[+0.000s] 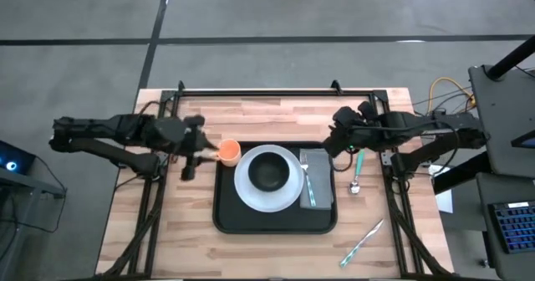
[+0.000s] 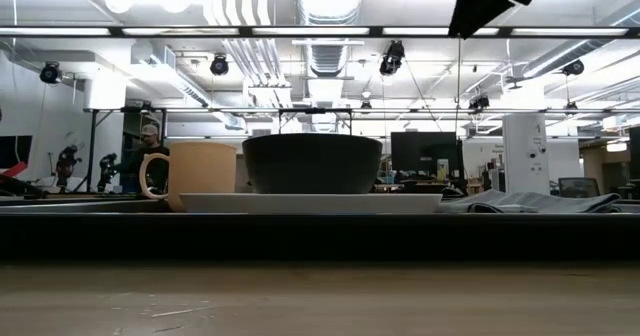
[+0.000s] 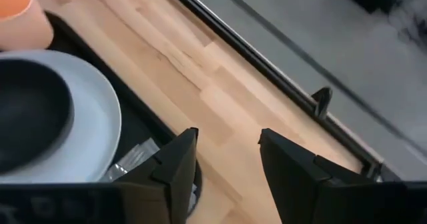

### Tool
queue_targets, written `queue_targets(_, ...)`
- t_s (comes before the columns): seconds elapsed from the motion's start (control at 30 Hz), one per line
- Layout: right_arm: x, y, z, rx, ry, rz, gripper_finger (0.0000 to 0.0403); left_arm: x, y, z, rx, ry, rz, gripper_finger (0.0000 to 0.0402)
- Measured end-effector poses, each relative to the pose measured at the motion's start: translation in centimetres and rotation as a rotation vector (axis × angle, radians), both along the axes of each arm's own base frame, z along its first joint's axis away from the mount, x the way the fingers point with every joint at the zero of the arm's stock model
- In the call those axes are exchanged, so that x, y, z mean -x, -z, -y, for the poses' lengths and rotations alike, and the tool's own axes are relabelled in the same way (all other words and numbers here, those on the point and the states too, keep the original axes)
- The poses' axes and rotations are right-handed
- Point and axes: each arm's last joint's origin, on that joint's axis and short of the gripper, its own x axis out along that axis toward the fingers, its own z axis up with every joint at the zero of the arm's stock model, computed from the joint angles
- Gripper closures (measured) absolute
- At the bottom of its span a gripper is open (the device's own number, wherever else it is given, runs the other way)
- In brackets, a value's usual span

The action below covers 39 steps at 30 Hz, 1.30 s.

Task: Set up tray
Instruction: Put the blue spoon on top of the gray napkin on the black serving tray

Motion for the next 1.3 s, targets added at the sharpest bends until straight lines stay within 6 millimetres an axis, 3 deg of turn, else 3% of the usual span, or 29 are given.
queue_targets(0.27, 2.9, 1.4, 0.4, 0.070, -0.037, -0.046, 0.0233, 1.2, 5.6, 0.9, 0.089, 0.262, 0.323, 0.0268)
queue_targets(0.4, 4.9, 3.4, 1.1, 0.005, 0.089, 0.018, 0.0229, 1.3, 7.8, 0.8, 0.088, 0.269, 0.438, 0.0268)
queue_targets(0.57, 6.6, 6.1, 1.8, -0.178, 0.201, 0.027, 0.0223, 1.2, 10.1, 0.9, 0.115, 0.259, 0.505, 0.0268)
queue_targets(0.8, 8.7, 9.4, 3.0, -0.402, 0.345, -0.210, 0.0210, 0.8, 13.9, 0.9, 0.217, 0.211, 0.440, 0.0268)
queue_targets(0.97, 9.7, 10.9, 3.0, -0.515, 0.364, -0.318, 0.0207, 0.8, 14.3, 0.9, 0.309, 0.172, 0.419, 0.0268)
queue_targets(1.1, 9.0, 11.5, 2.7, -0.610, 0.280, -0.307, 0.0216, 0.8, 14.1, 0.9, 0.327, 0.166, 0.424, 0.0268)
queue_targets(1.3, 8.2, 12.3, 2.6, -0.629, 0.076, -0.467, 0.0227, 0.6, 13.4, 0.9, 0.328, 0.169, 0.442, 0.0268)
